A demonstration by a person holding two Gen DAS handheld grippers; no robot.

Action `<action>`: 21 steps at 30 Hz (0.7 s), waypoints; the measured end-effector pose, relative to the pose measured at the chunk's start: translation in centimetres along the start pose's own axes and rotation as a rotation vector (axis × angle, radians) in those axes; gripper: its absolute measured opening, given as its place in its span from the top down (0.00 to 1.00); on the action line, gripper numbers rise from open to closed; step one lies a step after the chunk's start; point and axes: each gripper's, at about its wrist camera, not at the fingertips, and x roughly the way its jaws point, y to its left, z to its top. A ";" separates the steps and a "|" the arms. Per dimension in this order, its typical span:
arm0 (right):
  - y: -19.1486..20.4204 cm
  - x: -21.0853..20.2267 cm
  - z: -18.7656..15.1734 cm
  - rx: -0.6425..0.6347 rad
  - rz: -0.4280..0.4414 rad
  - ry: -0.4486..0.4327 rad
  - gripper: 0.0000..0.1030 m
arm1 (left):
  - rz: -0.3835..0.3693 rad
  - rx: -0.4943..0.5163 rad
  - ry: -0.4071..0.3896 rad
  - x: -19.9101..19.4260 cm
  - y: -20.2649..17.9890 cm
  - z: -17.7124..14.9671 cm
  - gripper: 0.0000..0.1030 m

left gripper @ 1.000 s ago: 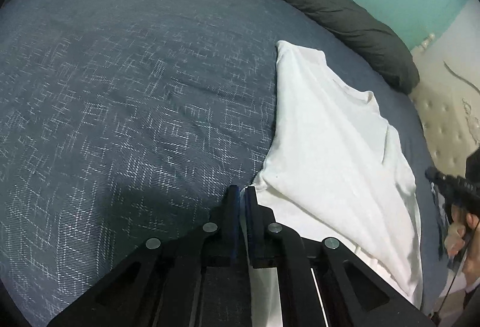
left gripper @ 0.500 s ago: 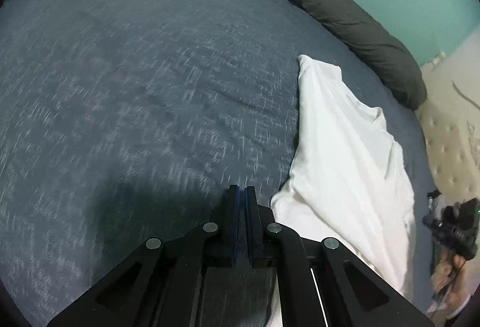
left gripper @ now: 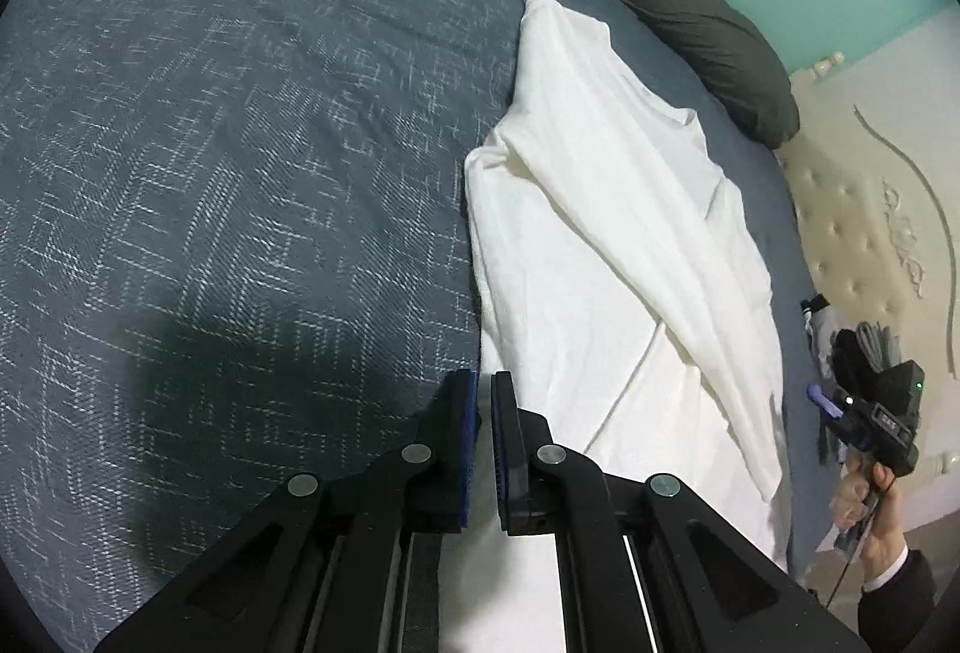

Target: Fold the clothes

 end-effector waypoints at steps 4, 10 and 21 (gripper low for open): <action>-0.6 -0.7 -0.9 0.014 0.007 -0.005 0.72 | -0.035 -0.040 -0.038 -1.3 0.1 0.0 0.94; -1.7 -1.1 -1.4 0.046 0.010 -0.020 0.72 | -0.019 -0.014 -0.017 -0.8 -0.3 -0.4 0.82; -1.6 -0.7 -1.8 0.042 0.014 -0.019 0.72 | 0.052 -0.052 -0.056 -0.9 1.0 -0.9 1.00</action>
